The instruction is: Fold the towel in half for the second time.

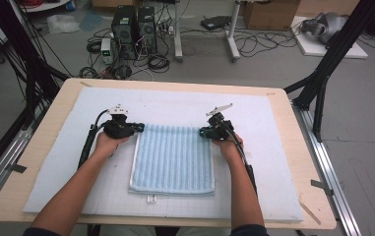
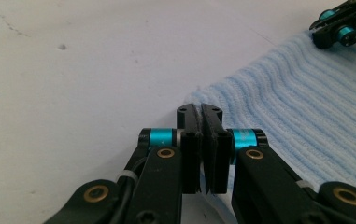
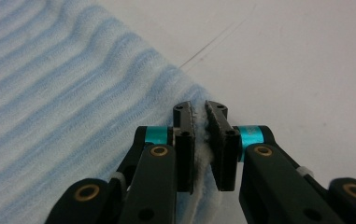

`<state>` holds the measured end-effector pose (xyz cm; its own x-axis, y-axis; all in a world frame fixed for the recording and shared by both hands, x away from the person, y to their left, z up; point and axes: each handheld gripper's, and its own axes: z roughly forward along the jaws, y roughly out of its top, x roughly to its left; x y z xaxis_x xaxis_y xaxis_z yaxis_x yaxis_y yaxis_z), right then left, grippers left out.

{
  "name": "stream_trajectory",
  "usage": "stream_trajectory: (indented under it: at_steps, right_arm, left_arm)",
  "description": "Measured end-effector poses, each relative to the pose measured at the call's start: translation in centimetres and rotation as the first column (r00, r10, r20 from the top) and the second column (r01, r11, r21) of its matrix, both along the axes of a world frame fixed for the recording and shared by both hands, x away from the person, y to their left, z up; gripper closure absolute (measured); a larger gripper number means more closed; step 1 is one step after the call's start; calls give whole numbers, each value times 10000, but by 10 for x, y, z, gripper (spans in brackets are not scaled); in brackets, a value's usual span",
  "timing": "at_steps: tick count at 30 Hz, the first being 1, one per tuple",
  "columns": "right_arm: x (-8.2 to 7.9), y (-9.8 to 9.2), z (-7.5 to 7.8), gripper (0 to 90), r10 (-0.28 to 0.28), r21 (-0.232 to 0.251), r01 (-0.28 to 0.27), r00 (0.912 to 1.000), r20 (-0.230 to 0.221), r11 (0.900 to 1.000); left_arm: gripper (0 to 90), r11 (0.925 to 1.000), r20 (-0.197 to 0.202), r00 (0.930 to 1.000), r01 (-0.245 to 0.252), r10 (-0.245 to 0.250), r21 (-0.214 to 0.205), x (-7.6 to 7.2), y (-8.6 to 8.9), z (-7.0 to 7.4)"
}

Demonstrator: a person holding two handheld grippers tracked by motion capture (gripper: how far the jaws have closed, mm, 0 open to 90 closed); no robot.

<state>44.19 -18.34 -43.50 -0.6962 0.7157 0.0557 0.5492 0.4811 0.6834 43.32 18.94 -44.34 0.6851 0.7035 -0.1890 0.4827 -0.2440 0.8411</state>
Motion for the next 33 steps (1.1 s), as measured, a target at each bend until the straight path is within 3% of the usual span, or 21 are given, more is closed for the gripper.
stream_trajectory:
  at_steps: [3, 5, 11, 15, 20, 25, 33]
  right_arm:
    - [0, 0, 3, 828, -252, -13, 253, 9986, 457, 9997]
    - [2, -1, 6, 828, -502, 126, 494, 9959, 753, 9987]
    - [6, -5, 16, 826, -1094, 477, 1034, 9832, 1464, 9935]
    - [1, -7, 19, 825, -953, 471, 889, 9828, 1582, 9949]
    - [-8, -11, 20, 824, -893, 878, 759, 9831, 1600, 9932]
    - [-18, -12, 23, 825, -791, 919, 642, 9823, 1696, 9937]
    - [-43, -13, 32, 825, -441, 1037, 221, 9755, 2156, 9944]
  left_arm:
    - [863, 9992, 340, 9989, -320, 327, -219, 2, 0, 4]
    - [864, 9989, 294, 9987, -418, 424, -189, 7, 0, 7]
    - [863, 9974, 710, 9957, -560, 592, -459, 16, -4, 21]
    - [861, 9985, 664, 9970, -362, 389, -417, 11, -5, 23]
    - [861, 9991, 571, 9980, -245, 264, -338, 3, -4, 25]
    - [860, 9992, 844, 9964, -59, 92, -400, -5, -3, 35]
    - [861, 9968, 1179, 9930, 191, -99, -772, -29, 5, 29]
